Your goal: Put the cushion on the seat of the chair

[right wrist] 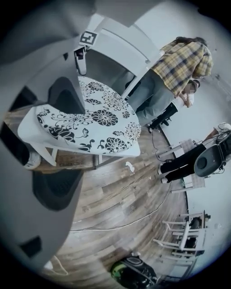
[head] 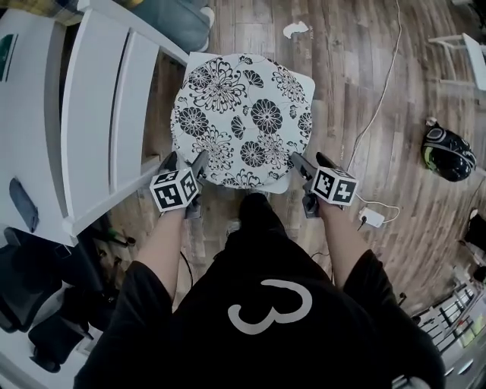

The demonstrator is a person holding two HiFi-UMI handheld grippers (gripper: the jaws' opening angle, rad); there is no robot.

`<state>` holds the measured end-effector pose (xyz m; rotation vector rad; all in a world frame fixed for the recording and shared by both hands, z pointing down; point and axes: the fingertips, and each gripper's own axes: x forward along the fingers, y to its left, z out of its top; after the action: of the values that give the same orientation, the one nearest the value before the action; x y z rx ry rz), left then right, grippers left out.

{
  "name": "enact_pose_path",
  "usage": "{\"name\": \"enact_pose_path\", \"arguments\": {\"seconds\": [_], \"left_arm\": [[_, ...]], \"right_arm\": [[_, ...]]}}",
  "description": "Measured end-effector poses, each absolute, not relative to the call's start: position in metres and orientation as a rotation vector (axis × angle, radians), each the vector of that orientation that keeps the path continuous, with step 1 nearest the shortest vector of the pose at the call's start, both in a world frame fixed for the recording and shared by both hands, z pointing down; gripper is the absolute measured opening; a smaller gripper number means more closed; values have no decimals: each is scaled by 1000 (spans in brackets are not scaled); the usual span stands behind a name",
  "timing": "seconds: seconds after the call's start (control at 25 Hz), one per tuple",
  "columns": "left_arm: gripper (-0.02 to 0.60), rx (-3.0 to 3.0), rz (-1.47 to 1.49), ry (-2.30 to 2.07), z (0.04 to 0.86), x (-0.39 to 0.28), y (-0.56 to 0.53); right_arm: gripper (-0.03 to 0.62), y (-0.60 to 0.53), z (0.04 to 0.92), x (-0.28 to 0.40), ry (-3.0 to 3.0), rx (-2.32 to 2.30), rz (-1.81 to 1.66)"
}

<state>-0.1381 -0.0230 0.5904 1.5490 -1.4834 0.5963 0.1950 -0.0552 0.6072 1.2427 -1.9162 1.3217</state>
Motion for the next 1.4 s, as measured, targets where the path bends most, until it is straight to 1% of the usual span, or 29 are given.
{"name": "enact_pose_path", "arguments": {"seconds": [0.16, 0.28, 0.44, 0.56, 0.8, 0.84, 0.96, 1.08, 1.12, 1.16, 1.2, 1.24, 1.28, 1.32, 1.36, 1.4], "left_arm": [[394, 1578, 511, -1382, 567, -118, -7], [394, 1649, 504, -1326, 537, -106, 7], [393, 1766, 446, -1251, 481, -88, 33], [393, 1871, 361, -1203, 428, -79, 47], [393, 2100, 266, -1105, 311, -61, 97], [393, 2145, 248, -1081, 289, -55, 107], [393, 2272, 183, -981, 228, -38, 141], [391, 2378, 151, -890, 182, -23, 175], [385, 2409, 131, -863, 169, -18, 185], [373, 2432, 102, -841, 155, -15, 193], [342, 2450, 71, -833, 142, -12, 200], [257, 2468, 43, -845, 129, -12, 206], [156, 2491, 23, -868, 118, -13, 211], [96, 2519, 15, -887, 109, -14, 216], [50, 2548, 15, -891, 101, -14, 221], [32, 2573, 15, -879, 93, -13, 227]], "right_arm": [[365, -49, 568, 200, -1991, 1323, 1341], [365, -41, 530, 195, -2083, 1345, 1322], [363, -6, 470, 182, -2216, 1295, 1277], [340, 18, 417, 166, -2344, 1217, 1163], [212, 80, 301, 139, -2553, 1068, 966], [197, 94, 285, 134, -2579, 1029, 947], [186, 134, 229, 118, -2708, 907, 880], [99, 167, 176, 110, -2830, 825, 847], [53, 174, 165, 110, -2838, 824, 857], [26, 179, 156, 110, -2838, 835, 872], [21, 184, 146, 109, -2845, 845, 883], [15, 190, 134, 108, -2868, 847, 884], [11, 196, 122, 106, -2902, 838, 875], [11, 202, 110, 104, -2938, 824, 861], [10, 207, 102, 102, -2966, 811, 842], [9, 211, 97, 99, -2983, 804, 824]]}}
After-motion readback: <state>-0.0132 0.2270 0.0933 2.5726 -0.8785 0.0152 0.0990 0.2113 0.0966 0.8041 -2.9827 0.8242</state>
